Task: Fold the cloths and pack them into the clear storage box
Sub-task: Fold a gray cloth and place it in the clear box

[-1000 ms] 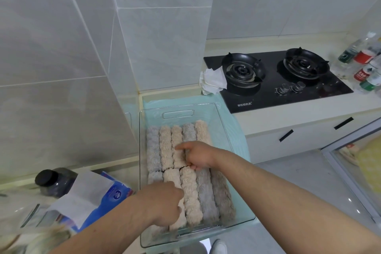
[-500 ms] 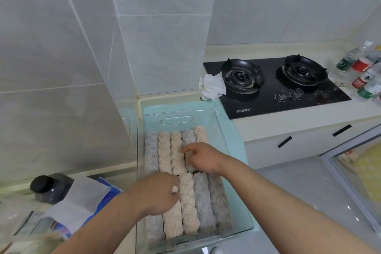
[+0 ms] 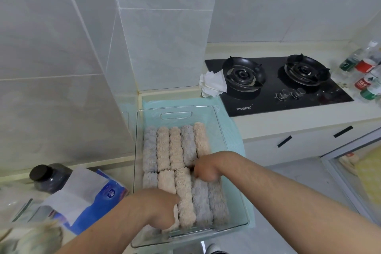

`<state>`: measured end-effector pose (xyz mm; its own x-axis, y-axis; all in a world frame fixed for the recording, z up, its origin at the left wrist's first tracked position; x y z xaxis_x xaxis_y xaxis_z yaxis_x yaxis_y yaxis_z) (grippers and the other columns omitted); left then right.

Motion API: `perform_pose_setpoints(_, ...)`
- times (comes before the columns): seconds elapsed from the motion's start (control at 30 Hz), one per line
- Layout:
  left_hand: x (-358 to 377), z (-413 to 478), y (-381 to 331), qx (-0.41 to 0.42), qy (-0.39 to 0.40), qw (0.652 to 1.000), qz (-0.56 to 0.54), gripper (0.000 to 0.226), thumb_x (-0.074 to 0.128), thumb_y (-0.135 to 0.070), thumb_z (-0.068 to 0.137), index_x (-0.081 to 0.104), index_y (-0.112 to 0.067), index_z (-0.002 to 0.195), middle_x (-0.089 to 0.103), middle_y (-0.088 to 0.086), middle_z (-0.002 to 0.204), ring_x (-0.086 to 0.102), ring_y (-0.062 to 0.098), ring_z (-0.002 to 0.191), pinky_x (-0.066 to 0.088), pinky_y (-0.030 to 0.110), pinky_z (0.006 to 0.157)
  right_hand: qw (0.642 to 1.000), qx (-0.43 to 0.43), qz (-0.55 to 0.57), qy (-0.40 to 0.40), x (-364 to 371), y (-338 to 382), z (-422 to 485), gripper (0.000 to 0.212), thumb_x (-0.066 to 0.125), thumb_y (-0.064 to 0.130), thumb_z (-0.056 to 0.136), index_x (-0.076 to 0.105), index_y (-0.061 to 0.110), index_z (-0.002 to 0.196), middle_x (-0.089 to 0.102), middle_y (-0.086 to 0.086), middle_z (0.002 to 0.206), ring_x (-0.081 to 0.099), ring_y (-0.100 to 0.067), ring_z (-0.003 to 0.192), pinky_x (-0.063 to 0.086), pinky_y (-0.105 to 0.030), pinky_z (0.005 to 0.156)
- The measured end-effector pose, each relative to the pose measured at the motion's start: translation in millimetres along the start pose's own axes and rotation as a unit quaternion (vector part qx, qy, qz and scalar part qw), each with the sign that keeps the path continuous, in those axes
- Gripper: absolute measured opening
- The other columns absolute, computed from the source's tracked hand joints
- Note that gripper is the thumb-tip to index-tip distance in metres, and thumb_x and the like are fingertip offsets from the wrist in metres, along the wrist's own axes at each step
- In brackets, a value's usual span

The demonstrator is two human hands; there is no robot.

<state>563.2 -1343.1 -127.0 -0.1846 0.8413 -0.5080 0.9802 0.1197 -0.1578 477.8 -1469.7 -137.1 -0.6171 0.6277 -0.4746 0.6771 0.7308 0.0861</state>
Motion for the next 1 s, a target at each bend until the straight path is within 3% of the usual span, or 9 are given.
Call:
perform_pose_setpoints(0.07,2.3,-1.6,-3.6,-0.016,-0.017,1.000,0.015,0.048,0.039,-0.023,0.092,0.043,-0.018,0.140,0.050,0.006,0.140,0.049,0.025,0.124,0.044,0.034,0.097,0.999,0.013,-0.025,0.022,1.9,0.0,6.4,0.037,0.036,-0.004,0.094,0.054,-0.010,0.125,0.060,-0.017,0.097,0.056,-0.028,0.089,0.046,-0.036,0.079)
perform_pose_setpoints(0.17,-0.8,-4.6,-15.7,-0.021,-0.099,0.995,0.007,0.037,0.039,-0.023,0.092,0.054,-0.012,0.125,0.059,0.008,0.125,0.056,0.026,0.113,0.045,0.035,0.086,1.000,0.007,0.018,0.025,-6.6,-1.7,9.2,0.039,0.044,-0.002,0.091,0.055,-0.002,0.128,0.062,-0.022,0.114,0.056,-0.026,0.082,0.049,-0.031,0.057)
perform_pose_setpoints(0.23,-0.1,-3.8,-21.6,-0.012,-0.126,0.991,-0.052,0.042,0.039,-0.028,0.092,0.044,-0.017,0.132,0.056,0.008,0.129,0.053,0.028,0.116,0.040,0.036,0.089,0.994,-0.023,0.082,-0.069,-30.9,-1.0,4.3,0.040,0.046,0.004,0.092,0.054,0.005,0.131,0.060,-0.019,0.125,0.060,-0.027,0.091,0.052,-0.034,0.070)
perform_pose_setpoints(0.33,8.2,2.7,-32.3,0.018,-0.064,0.989,-0.132,0.046,0.037,-0.033,0.089,0.042,-0.026,0.134,0.053,0.006,0.136,0.051,0.028,0.120,0.041,0.040,0.100,0.981,-0.059,0.076,-0.170,-59.8,-2.8,5.0,0.046,0.038,0.004,0.094,0.043,0.007,0.140,0.054,-0.014,0.134,0.055,-0.028,0.106,0.043,-0.026,0.073)
perform_pose_setpoints(0.43,8.7,5.9,-43.1,0.016,-0.017,0.987,-0.159,0.036,0.036,-0.028,0.094,0.055,-0.010,0.119,0.057,0.014,0.127,0.054,0.029,0.114,0.042,0.036,0.090,0.992,-0.030,-0.048,-0.108,-58.9,-3.7,15.9,0.044,0.038,0.002,0.095,0.045,-0.001,0.138,0.051,-0.017,0.139,0.054,-0.030,0.119,0.044,-0.032,0.092)
perform_pose_setpoints(0.63,0.2,-0.7,-35.1,-0.012,-0.083,0.960,-0.267,0.032,0.040,-0.032,0.092,0.052,-0.016,0.117,0.056,0.008,0.127,0.051,0.023,0.106,0.035,0.030,0.078,0.989,-0.048,-0.061,-0.126,-74.7,-7.0,16.9,0.042,0.037,0.000,0.093,0.053,-0.002,0.131,0.054,-0.018,0.136,0.056,-0.027,0.108,0.046,-0.033,0.087)
perform_pose_setpoints(0.73,-0.1,-3.3,-17.3,-0.081,-0.148,0.952,-0.255,0.036,0.038,-0.035,0.094,0.048,-0.012,0.120,0.055,0.012,0.127,0.052,0.027,0.111,0.037,0.033,0.080,0.981,-0.119,0.022,-0.153,-76.9,0.4,15.6,0.054,0.035,0.000,0.092,0.044,0.015,0.143,0.041,-0.008,0.150,0.043,-0.026,0.132,0.038,-0.034,0.104)
perform_pose_setpoints(0.83,9.1,2.5,-16.0,-0.101,-0.110,0.949,-0.276,0.042,0.039,-0.036,0.094,0.045,-0.011,0.127,0.050,0.016,0.134,0.049,0.029,0.117,0.038,0.032,0.083,0.979,-0.162,0.013,-0.123,-71.5,13.8,19.1,0.061,0.031,-0.001,0.094,0.034,0.025,0.149,0.025,-0.002,0.159,0.026,-0.022,0.144,0.024,-0.031,0.113)
perform_pose_setpoints(1.0,19.2,10.9,-16.7,-0.086,-0.078,0.940,-0.321,0.044,0.040,-0.029,0.088,0.042,-0.014,0.129,0.037,0.018,0.139,0.041,0.032,0.125,0.037,0.034,0.095,0.983,-0.141,-0.092,-0.073,-63.2,17.1,32.9,0.052,0.033,0.000,0.095,0.044,0.015,0.144,0.039,-0.004,0.152,0.039,-0.023,0.136,0.031,-0.032,0.108)
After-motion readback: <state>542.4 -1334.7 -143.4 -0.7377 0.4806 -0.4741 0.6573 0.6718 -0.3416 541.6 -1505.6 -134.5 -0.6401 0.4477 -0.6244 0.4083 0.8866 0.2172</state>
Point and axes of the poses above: each hand's wrist, its own z-axis towards the middle knuckle, its own x-axis out of the palm, y = z × x, the point moved 5 cm from there along z, towards the middle knuckle
